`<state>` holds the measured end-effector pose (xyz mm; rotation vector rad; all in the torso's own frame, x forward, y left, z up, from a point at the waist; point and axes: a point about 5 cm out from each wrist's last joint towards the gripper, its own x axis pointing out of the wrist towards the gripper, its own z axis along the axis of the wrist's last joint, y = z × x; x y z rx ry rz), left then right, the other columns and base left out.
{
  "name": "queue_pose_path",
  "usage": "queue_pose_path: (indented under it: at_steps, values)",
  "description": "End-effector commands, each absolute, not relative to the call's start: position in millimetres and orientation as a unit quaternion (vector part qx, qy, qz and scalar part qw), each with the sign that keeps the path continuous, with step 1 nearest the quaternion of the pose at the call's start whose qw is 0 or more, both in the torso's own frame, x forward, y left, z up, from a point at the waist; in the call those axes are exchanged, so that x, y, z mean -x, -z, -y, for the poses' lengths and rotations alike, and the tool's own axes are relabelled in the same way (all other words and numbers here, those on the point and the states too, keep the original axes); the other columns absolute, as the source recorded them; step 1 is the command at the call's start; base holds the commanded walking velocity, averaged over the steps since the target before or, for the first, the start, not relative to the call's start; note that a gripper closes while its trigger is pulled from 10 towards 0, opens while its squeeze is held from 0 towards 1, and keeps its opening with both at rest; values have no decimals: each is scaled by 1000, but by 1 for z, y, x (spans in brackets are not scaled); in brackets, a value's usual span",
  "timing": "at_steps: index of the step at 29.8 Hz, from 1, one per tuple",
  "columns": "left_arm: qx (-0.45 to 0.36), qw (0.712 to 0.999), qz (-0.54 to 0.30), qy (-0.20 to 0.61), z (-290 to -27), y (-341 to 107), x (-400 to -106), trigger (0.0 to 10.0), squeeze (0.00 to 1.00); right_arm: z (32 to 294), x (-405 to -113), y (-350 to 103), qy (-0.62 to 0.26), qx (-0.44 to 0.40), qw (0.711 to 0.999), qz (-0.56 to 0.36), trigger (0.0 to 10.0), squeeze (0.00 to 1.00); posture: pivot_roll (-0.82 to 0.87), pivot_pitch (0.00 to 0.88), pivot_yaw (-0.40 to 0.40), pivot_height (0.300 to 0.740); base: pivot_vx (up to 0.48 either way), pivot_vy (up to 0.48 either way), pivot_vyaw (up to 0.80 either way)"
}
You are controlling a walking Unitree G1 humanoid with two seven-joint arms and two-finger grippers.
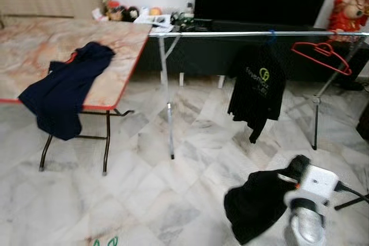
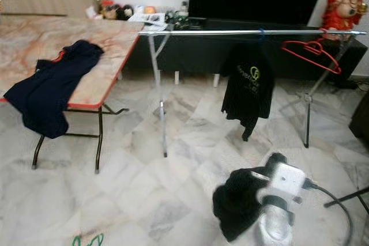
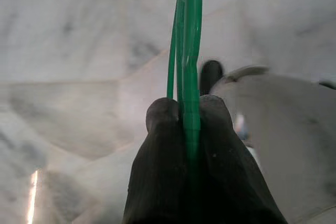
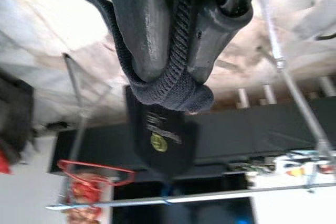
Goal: Hang hanger
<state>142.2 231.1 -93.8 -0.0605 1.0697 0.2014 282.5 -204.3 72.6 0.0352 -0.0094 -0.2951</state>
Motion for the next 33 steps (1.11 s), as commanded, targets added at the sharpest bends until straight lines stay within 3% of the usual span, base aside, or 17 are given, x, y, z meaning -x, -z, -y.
queue_pose_path:
  at_steps: [1, 33]
  values:
    - [34, 848, -522, -86, -223, 97, -137, 10000, 0, 215, -284, -82, 158, -1, 987, 23, 10000, 0, -22, 49, -19, 740, 0, 398, 0]
    - [38, 839, -536, -84, -222, 101, -127, 10000, 0, 213, -297, -93, 156, 3, 987, 36, 10000, 0, -34, 58, -8, 740, 0, 399, 0]
